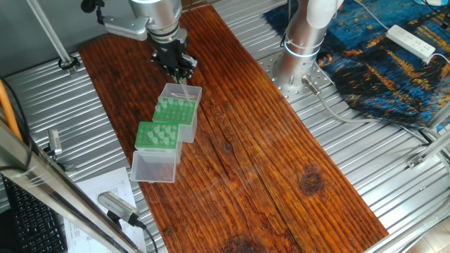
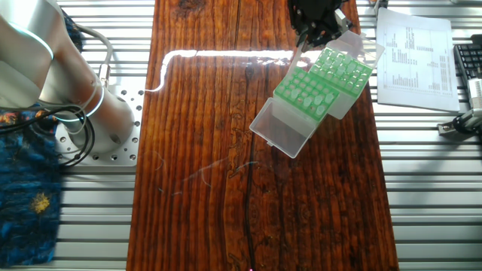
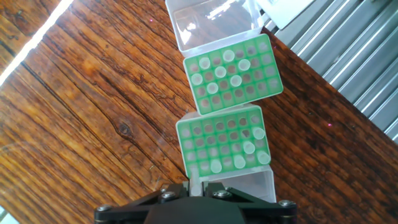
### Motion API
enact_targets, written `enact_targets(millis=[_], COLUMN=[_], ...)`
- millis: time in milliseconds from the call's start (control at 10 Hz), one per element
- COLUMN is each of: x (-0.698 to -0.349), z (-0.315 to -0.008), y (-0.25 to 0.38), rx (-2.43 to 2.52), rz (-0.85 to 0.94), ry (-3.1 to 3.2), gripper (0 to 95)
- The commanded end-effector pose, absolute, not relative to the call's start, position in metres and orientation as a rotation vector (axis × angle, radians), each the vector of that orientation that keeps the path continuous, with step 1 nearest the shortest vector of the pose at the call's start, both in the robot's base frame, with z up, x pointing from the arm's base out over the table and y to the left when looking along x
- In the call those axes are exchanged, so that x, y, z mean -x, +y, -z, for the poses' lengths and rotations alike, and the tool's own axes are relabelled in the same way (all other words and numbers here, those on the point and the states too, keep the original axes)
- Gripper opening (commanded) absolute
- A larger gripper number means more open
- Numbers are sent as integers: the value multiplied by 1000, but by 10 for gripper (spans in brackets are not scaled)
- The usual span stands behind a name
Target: Transfer all large pipette tips from one holder to another
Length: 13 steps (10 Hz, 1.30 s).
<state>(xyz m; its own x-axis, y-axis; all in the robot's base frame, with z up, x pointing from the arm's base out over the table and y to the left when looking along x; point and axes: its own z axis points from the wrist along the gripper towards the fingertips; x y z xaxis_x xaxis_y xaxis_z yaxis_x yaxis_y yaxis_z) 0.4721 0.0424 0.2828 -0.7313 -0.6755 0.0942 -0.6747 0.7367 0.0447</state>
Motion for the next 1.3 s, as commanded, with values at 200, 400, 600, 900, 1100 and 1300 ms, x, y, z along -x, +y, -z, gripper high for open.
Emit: enact_targets(millis=[200,400,600,900,1100,1300], x=[-470,-469,-470,-472,-473,-474], z=[-281,-279,-277,-274,-272,-272], y=[42,42,41,41,41,41], rx=[-1101,-1099,-1104,-1122,-1139,-1144], rz=[4,4,5,7,10,9], ry=[-2830,-2832,-2831,-2823,-2815,-2813], gripper=[0,0,0,0,190,190])
